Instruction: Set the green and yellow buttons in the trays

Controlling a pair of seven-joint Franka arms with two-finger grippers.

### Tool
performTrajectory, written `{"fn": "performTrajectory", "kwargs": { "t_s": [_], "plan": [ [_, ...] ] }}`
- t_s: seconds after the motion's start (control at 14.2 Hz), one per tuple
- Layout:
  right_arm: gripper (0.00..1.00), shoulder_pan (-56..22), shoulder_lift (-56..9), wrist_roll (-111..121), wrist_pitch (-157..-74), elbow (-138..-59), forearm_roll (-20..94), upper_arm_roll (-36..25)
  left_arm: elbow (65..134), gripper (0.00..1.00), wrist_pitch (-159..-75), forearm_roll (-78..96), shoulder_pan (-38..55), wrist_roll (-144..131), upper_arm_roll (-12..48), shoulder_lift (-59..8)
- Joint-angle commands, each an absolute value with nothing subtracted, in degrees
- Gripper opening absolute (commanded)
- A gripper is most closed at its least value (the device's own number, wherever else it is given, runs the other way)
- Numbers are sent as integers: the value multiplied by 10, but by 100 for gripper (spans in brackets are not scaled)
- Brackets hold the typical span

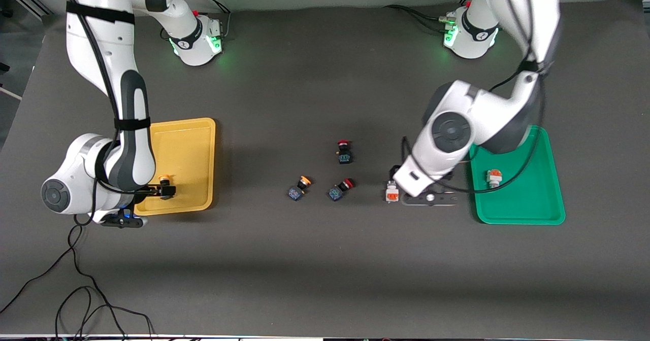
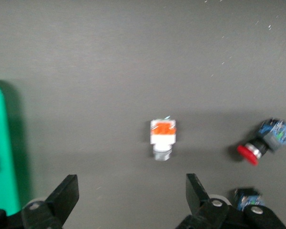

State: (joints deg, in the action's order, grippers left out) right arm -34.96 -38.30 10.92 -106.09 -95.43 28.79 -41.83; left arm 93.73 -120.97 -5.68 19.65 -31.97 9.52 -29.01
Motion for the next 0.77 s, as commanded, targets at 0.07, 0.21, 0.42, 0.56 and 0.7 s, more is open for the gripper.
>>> {"fn": "performTrajectory", "kwargs": {
  "t_s": [0.07,0.21,0.42,0.56,0.7],
  "plan": [
    [100,-445,-395,-69,-1044,-881,315,-408,911,100,-1279,-58,207,-351,86,-371],
    [100,-446,-415,-104,-1049,-860,389,-377,911,100,-1302,-57,209,-354,86,-399],
    [100,-468,-442,-212,-1109,-855,450,-353,914,100,-1315,-57,214,-376,86,-417],
    [100,-471,-460,-317,-1171,-856,447,-313,915,96,-1319,-57,219,-380,86,-426],
    [100,-479,-479,-354,-1218,-860,446,-288,915,67,-1322,-57,219,-381,86,-432]
  ]
}}
